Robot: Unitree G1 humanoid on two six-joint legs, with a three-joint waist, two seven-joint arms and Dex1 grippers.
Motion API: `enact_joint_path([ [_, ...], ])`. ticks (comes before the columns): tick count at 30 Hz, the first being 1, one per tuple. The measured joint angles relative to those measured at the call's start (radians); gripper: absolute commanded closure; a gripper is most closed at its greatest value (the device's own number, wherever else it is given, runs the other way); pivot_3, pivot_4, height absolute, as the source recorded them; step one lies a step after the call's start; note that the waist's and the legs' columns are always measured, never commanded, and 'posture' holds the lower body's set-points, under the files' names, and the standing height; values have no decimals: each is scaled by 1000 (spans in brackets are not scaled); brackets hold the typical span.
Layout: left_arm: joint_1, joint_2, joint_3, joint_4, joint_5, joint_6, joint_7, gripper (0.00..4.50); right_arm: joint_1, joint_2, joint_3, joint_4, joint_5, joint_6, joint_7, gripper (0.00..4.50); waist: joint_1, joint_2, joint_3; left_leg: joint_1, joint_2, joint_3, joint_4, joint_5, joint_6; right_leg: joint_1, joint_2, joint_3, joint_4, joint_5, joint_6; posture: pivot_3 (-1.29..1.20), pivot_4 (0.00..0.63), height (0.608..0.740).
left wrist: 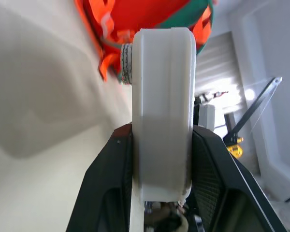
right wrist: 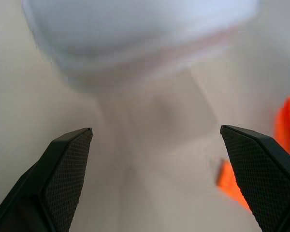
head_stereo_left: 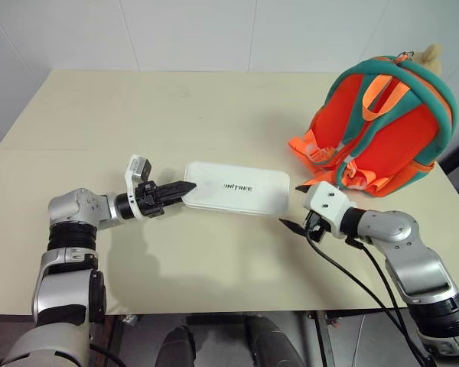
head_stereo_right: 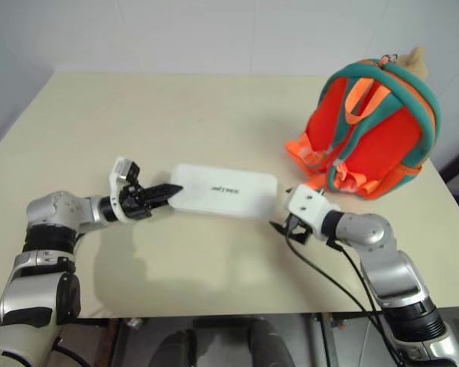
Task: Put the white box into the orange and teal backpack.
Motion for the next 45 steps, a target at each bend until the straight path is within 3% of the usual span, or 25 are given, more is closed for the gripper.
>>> enact_joint_path([
  [14, 93, -115, 336, -290, -204, 97, 361, 3180, 23, 149, -343, -67, 146, 171, -249, 0, 3, 0, 0, 0, 0, -1, 1, 0, -1, 0, -1, -1, 2, 0, 0, 0, 150, 740],
  [23, 111, -174, 382, -371, -294, 115, 500, 3180, -63, 169, -374, 112, 197, 131, -284, 0, -4, 0, 0, 1, 0, -1, 0, 1, -1, 1, -1, 0, 1, 1, 1, 0, 150, 740],
  [36, 144, -181, 372, -412, -365, 113, 580, 3180, -393, 194, -348, 612, 224, -100, -258, 0, -10, 0, 0, 1, 0, 0, 0, 1, -1, 1, -1, 0, -1, 1, 2, 0, 150, 740],
  [40, 151, -185, 360, -417, -380, 111, 596, 3180, -462, 193, -295, 732, 203, -98, -250, 916, -12, 0, 0, 1, 0, 0, 0, 1, -1, 1, -1, 0, -1, 1, 2, 0, 150, 740],
  [45, 159, -185, 359, -441, -411, 103, 611, 3180, -485, 194, -279, 777, 195, -123, -251, 2672, -18, 0, 0, 0, 0, 0, -1, 1, -1, 1, -1, 0, -1, 1, 2, 0, 150, 740],
])
